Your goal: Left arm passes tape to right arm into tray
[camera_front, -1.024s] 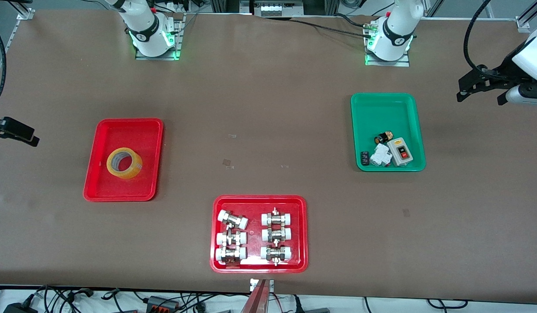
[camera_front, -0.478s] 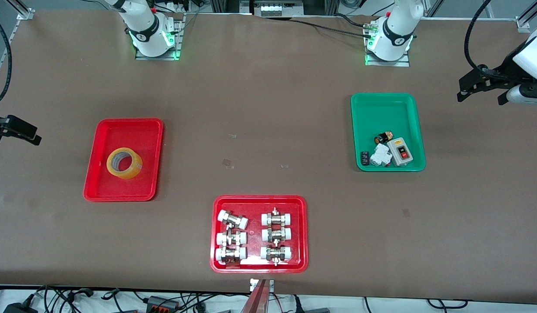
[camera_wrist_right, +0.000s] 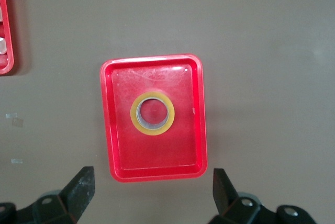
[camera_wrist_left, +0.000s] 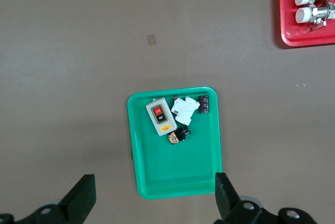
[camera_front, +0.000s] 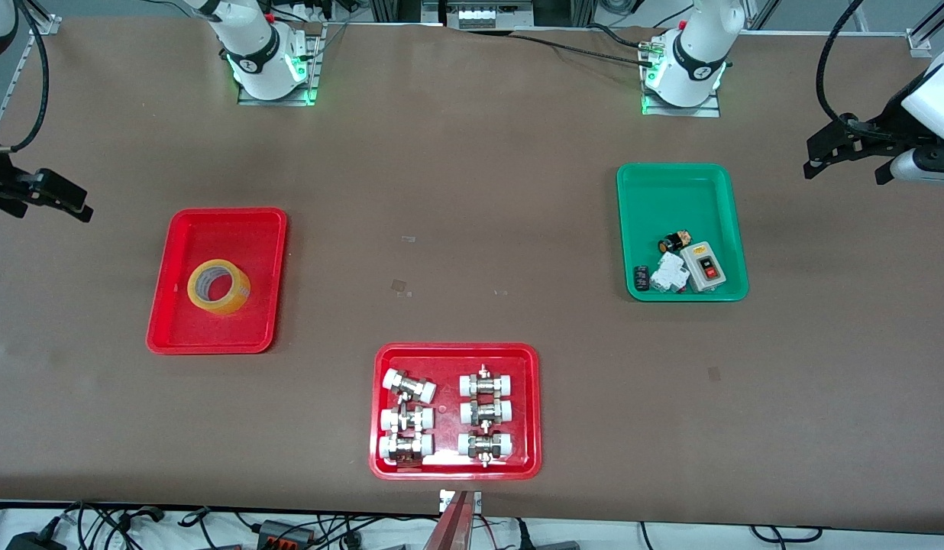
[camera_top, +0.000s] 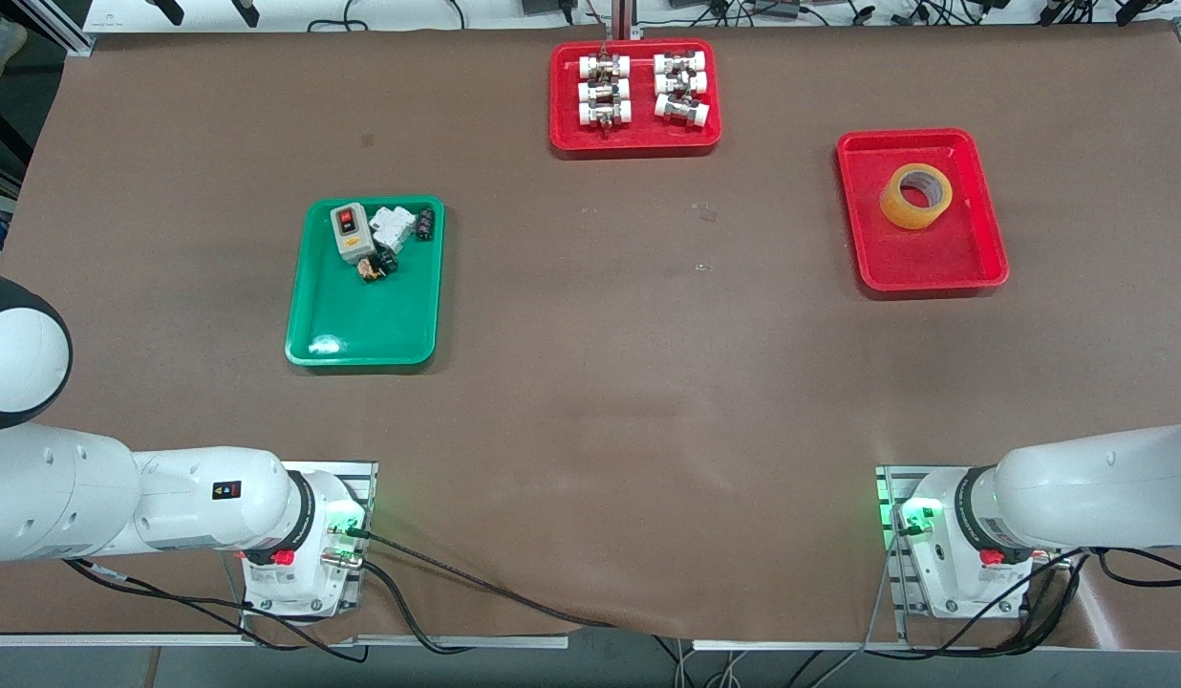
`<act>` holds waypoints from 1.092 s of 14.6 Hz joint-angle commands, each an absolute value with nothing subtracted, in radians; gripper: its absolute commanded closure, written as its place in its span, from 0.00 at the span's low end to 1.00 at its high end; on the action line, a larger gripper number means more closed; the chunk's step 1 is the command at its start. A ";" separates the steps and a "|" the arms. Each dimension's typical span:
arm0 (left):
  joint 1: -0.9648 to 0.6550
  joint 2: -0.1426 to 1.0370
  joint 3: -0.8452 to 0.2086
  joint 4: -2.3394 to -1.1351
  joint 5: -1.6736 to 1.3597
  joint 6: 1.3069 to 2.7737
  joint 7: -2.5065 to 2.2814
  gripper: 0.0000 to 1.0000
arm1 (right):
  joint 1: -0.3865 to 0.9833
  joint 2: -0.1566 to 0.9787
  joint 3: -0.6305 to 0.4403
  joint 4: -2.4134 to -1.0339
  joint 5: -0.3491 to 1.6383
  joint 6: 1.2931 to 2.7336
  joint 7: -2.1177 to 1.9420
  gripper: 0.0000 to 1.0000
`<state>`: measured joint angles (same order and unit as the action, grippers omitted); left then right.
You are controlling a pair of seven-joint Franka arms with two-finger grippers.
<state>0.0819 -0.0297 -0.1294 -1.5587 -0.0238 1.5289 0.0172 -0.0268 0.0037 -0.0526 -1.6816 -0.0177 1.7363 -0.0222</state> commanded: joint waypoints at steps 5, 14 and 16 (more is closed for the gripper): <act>0.083 -0.034 -0.130 -1.546 -0.008 1.513 0.028 0.00 | -0.003 -0.028 -0.054 -1.707 -0.014 1.726 -0.035 0.00; 0.083 -0.034 -0.130 -1.545 -0.008 1.499 0.029 0.00 | -0.011 -0.028 -0.051 -1.704 -0.012 1.729 -0.037 0.00; 0.083 -0.032 -0.130 -1.543 -0.008 1.499 0.029 0.00 | -0.043 -0.028 -0.022 -1.704 -0.014 1.733 -0.037 0.00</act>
<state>0.0819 -0.0297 -0.1295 -1.5587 -0.0238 1.5179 0.0173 -0.0125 -0.0091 -0.0476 -1.6898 -0.0162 1.7284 -0.0223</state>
